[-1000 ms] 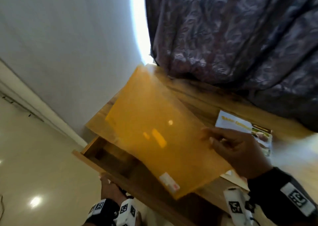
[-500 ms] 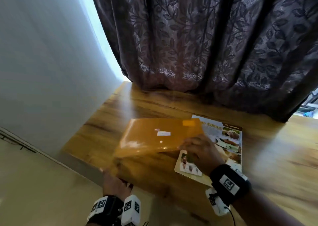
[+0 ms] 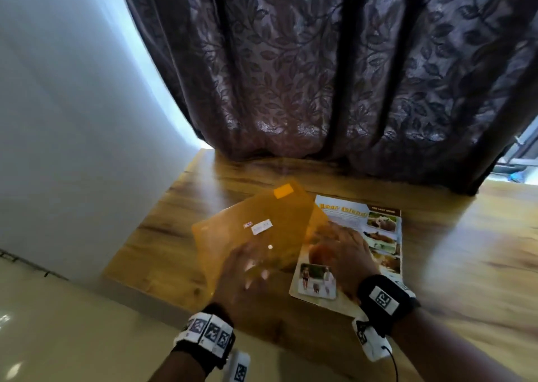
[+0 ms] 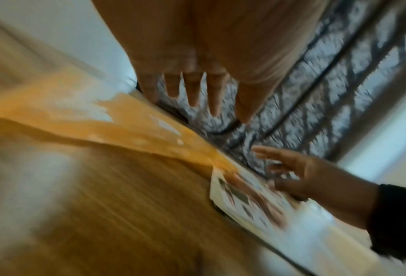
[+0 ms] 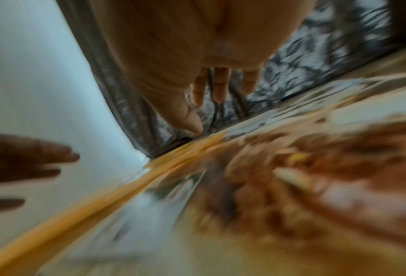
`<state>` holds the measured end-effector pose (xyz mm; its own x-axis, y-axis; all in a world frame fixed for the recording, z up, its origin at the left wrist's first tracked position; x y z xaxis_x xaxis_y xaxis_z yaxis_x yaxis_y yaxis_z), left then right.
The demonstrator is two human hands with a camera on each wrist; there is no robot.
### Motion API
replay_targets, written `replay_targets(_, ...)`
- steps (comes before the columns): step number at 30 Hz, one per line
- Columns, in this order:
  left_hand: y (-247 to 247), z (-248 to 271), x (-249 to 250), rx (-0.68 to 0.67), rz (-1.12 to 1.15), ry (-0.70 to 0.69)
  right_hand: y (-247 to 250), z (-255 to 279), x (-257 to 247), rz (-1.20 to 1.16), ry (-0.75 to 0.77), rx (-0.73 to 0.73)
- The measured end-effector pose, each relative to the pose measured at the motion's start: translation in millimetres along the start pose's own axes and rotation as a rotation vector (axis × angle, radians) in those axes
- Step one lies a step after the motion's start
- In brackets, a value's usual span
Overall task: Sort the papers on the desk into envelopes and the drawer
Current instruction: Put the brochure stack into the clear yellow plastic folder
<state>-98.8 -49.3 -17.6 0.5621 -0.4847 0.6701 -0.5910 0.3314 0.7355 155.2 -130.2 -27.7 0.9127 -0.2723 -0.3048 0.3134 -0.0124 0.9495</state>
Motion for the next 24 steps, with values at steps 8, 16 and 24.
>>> replay_targets(8, -85.5, -59.3, -3.2, -0.599, -0.475, -0.115, 5.8, 51.3, 100.2, -0.21, -0.815, 0.046)
replay_targets(16, -91.1, -62.0, 20.4, -0.749, -0.811, -0.166, -2.9, 34.5, 63.5, 0.04, -0.937, -0.08)
replay_targets(24, -86.1, -67.0, 16.5, -0.827, -0.785, -0.249, 14.3, 37.3, 41.8, -0.375, -1.176, 0.012)
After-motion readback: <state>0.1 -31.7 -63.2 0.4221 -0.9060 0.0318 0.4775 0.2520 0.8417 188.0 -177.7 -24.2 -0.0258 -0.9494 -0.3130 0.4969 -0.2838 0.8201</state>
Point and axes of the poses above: each hand's wrist, its own z-axis away from the middle knuckle, its own y-axis out of the back of the hand, x = y × z, the point moved 4 cm from there along -z, towards the middle knuckle, and after that the axes turned 3 degrees about z, right-handed, at the moved point
